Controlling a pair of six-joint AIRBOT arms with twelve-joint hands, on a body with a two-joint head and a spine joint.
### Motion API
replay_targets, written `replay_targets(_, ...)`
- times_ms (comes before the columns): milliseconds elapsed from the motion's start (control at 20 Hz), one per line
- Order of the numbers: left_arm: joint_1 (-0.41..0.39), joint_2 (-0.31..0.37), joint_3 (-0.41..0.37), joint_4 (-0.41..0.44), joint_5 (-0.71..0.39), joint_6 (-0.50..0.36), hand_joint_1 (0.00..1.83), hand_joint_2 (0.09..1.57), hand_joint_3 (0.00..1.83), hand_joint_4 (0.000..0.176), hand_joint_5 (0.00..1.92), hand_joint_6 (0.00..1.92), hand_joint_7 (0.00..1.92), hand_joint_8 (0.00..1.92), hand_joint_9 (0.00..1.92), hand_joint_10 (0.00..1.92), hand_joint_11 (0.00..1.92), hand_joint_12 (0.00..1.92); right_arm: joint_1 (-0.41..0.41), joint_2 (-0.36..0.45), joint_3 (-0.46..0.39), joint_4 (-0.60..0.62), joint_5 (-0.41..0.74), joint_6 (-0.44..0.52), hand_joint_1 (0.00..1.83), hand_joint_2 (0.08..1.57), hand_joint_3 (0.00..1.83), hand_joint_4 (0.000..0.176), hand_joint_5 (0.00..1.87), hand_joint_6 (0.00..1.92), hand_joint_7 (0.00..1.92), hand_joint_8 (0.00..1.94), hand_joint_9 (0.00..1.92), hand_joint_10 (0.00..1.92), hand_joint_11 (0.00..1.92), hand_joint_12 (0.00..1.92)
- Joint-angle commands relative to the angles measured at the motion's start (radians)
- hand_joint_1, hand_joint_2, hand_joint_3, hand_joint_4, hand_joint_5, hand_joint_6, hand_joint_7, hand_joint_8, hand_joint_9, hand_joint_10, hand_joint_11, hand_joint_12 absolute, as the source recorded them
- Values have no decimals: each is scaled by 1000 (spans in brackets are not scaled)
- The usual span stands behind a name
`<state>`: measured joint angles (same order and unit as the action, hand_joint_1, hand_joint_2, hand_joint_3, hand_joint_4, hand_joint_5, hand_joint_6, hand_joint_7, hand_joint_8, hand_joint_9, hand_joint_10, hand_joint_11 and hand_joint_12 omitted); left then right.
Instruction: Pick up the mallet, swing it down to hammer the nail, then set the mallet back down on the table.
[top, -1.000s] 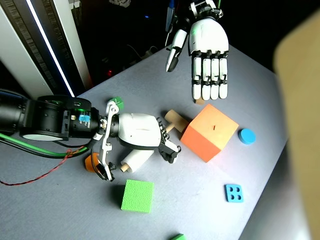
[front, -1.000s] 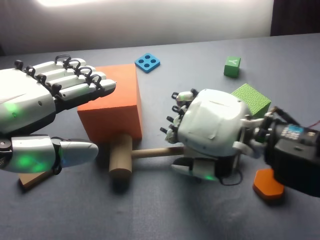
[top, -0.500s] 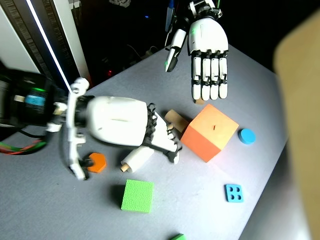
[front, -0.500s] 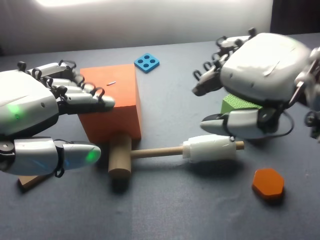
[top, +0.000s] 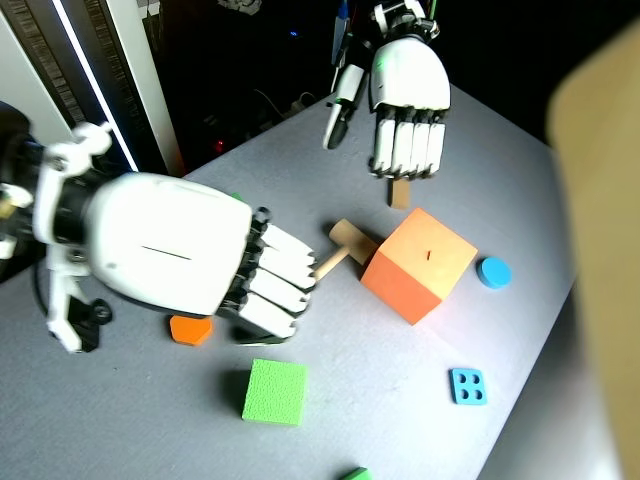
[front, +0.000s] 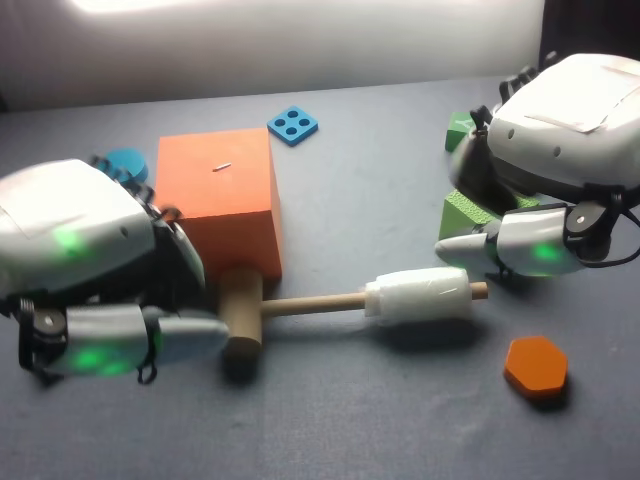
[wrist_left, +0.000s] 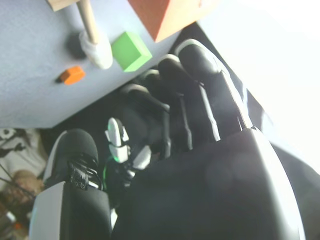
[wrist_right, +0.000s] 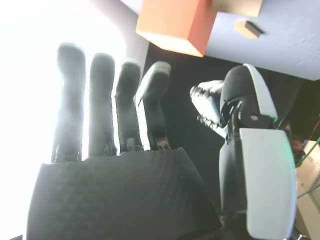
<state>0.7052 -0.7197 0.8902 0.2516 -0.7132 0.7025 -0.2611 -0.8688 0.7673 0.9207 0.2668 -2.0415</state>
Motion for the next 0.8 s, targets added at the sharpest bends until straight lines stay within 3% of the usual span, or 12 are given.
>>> replay_targets(0,-18,-1,4,-25,-116,1,397,1305,0,171,1263,1484,1396,1921,1486,1921,1485,1921,7,3,-4,-20,76,0,441,1213,2,0,1493,1921,1552,1941,1610,1921,1735,1921)
replay_targets(50,-27,-7,4,-25,-117,5,639,1417,16,176,1320,1888,1552,1921,1636,1921,1671,1921,6,3,-4,-21,88,0,729,1334,24,0,1414,1921,1526,1941,1585,1921,1678,1921)
replay_targets(150,-33,-9,-2,-18,-118,12,861,1456,10,176,1449,1920,1605,1921,1684,1921,1722,1921,7,1,-5,-25,102,0,946,1362,14,0,1350,1921,1483,1941,1542,1921,1647,1921)
replay_targets(200,-34,-10,-3,-15,-120,11,914,1442,0,176,1508,1921,1600,1921,1669,1921,1710,1921,6,1,-6,-26,101,0,954,1360,9,0,1352,1921,1475,1941,1528,1921,1622,1921)
replay_targets(400,-34,-14,-2,-15,-123,5,796,1445,5,176,1445,1921,1545,1921,1600,1921,1660,1921,-4,1,-7,-44,117,0,906,1368,5,0,1315,1921,1436,1941,1484,1921,1590,1921)
replay_targets(500,-37,-14,4,-16,-123,-2,939,1431,0,176,1411,1921,1533,1921,1609,1921,1639,1921,-4,1,-7,-45,120,0,888,1371,4,0,1287,1921,1411,1941,1459,1921,1575,1921)
replay_targets(750,-36,-17,12,-16,-132,-11,941,1425,0,176,1391,1921,1531,1921,1594,1921,1591,1921,-12,2,-7,-54,138,0,868,1375,2,0,1272,1921,1403,1941,1456,1921,1565,1921)
